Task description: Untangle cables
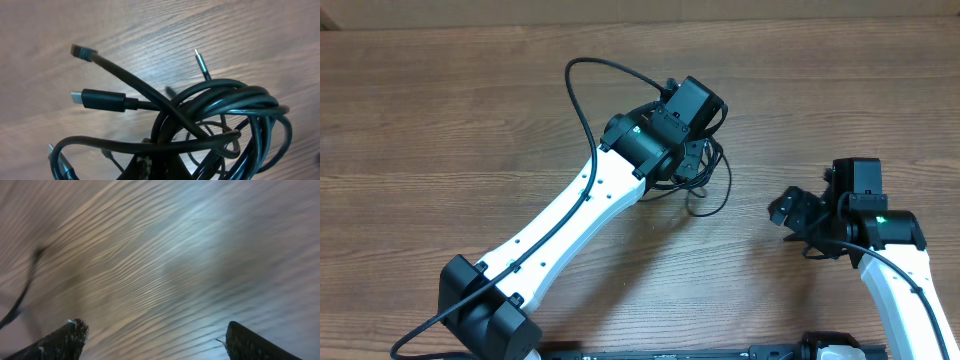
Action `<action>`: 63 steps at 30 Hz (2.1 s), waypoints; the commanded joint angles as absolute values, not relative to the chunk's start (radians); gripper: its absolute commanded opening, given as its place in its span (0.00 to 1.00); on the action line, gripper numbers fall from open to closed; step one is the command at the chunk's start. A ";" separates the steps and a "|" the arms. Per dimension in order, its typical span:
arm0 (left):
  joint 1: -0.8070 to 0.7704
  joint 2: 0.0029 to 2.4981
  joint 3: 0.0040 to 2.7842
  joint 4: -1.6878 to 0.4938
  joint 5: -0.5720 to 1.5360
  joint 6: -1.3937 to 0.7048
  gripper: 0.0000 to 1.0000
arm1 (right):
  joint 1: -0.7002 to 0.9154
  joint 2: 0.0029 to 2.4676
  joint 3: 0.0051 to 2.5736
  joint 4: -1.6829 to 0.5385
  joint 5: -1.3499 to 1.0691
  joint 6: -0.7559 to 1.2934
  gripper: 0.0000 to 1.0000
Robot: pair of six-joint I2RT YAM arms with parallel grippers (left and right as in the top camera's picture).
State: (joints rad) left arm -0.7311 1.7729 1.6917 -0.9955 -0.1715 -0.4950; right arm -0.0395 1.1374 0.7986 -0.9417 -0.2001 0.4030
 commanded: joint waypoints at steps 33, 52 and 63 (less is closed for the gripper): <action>-0.699 1.739 1.720 -0.968 0.366 -1.686 0.04 | -0.041 1.137 0.820 -0.707 -0.400 0.687 0.65; -0.698 1.739 1.720 -0.960 0.534 -1.784 0.04 | -0.041 1.137 0.820 -0.636 -0.359 1.081 0.43; -0.688 1.739 1.720 -0.895 0.604 -1.814 0.04 | -0.041 1.137 0.820 -0.607 -0.310 1.209 0.48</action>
